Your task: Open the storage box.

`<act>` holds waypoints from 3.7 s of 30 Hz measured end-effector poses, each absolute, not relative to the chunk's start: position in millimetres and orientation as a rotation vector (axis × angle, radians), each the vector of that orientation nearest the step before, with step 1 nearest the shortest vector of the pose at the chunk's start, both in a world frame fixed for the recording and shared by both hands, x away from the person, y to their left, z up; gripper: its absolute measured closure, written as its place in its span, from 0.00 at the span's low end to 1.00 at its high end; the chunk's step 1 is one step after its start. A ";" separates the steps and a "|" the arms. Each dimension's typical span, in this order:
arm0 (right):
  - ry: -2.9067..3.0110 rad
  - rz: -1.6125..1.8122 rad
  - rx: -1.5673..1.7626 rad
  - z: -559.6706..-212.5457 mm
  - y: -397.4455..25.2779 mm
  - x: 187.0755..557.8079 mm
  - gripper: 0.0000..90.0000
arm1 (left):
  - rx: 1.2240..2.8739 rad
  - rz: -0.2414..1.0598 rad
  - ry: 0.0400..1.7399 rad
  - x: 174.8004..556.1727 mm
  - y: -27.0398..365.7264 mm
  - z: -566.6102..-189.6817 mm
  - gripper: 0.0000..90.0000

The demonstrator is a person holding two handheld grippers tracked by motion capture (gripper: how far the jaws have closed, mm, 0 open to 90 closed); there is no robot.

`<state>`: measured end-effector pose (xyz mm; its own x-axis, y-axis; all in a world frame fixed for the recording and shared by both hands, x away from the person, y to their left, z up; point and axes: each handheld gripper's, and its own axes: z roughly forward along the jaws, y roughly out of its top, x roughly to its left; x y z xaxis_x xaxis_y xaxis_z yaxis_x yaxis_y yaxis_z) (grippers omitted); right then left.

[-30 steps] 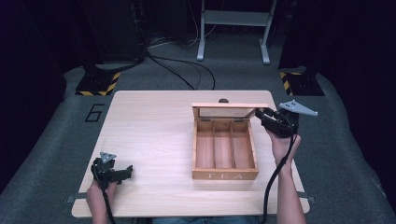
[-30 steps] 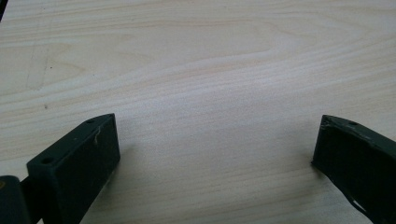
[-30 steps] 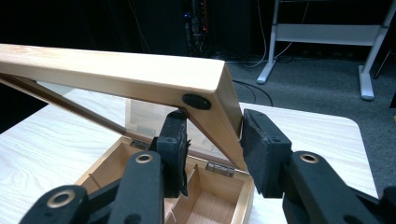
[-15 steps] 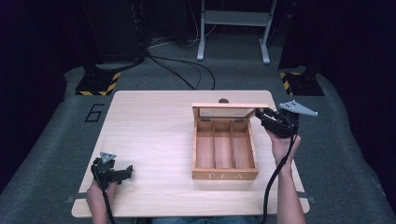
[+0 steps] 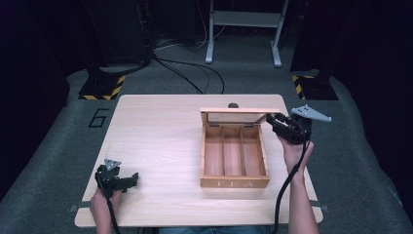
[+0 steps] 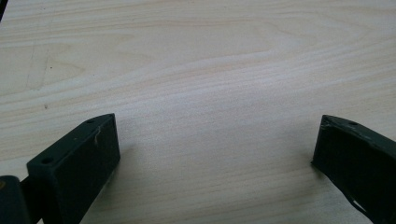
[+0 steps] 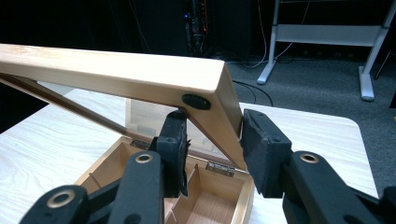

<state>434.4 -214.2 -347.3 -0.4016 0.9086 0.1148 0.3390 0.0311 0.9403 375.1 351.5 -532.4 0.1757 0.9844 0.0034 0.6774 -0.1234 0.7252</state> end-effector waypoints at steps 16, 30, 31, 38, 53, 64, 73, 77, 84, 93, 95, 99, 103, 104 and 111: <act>1.776 1.375 1.258 -348.0 -214.4 434.0 0.68 | 1.870 0.675 1.564 375.1 351.4 -532.4 0.01; 1.776 1.378 1.260 -348.8 -214.3 432.6 0.68 | 1.868 0.675 1.564 375.1 351.4 -532.5 0.01; 1.777 1.377 1.259 -349.2 -214.5 431.8 0.68 | 1.868 0.675 1.564 375.2 351.4 -532.5 0.01; 1.781 1.376 1.252 -351.7 -214.9 428.0 0.68 | 1.868 0.675 1.564 375.2 351.4 -532.4 0.01; 1.797 1.386 1.244 -365.4 -216.8 410.2 0.67 | 1.868 0.676 1.564 375.1 351.4 -532.5 0.01; 1.818 1.382 1.242 -381.3 -217.7 393.8 0.66 | 1.868 0.675 1.564 375.2 351.4 -532.4 0.01; 1.846 1.376 1.252 -403.0 -218.7 377.4 0.65 | 1.873 0.675 1.562 375.7 351.8 -532.2 0.00; 1.839 1.388 1.261 -415.9 -219.3 371.1 0.64 | 1.869 0.677 1.562 375.5 351.6 -532.4 0.00; 1.851 1.399 1.283 -432.8 -220.1 364.9 0.65 | 1.870 0.676 1.562 375.5 351.7 -532.3 0.00; 1.884 1.380 1.300 -448.4 -220.7 360.2 0.64 | 1.868 0.677 1.562 375.5 351.6 -532.4 0.00; 1.889 1.364 1.302 -452.1 -220.1 358.4 0.64 | 1.869 0.677 1.562 375.5 351.6 -532.4 0.00; 1.904 1.347 1.309 -459.3 -219.7 356.2 0.64 | 1.873 0.674 1.562 375.6 351.9 -532.2 0.00; 1.924 1.318 1.321 -464.5 -218.8 354.4 0.64 | 1.872 0.675 1.562 375.6 351.8 -532.2 0.00; 1.928 1.305 1.328 -466.0 -218.8 353.7 0.64 | 1.868 0.676 1.563 375.5 351.5 -532.4 0.00; 1.940 1.268 1.348 -471.6 -219.0 351.4 0.59 | 1.869 0.676 1.563 375.5 351.6 -532.4 0.00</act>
<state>351.4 -219.0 -471.6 -0.4164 0.8999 0.1294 0.4799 0.0967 0.8720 375.5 351.6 -532.4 0.1754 0.9845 0.0034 0.6767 -0.1230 0.7259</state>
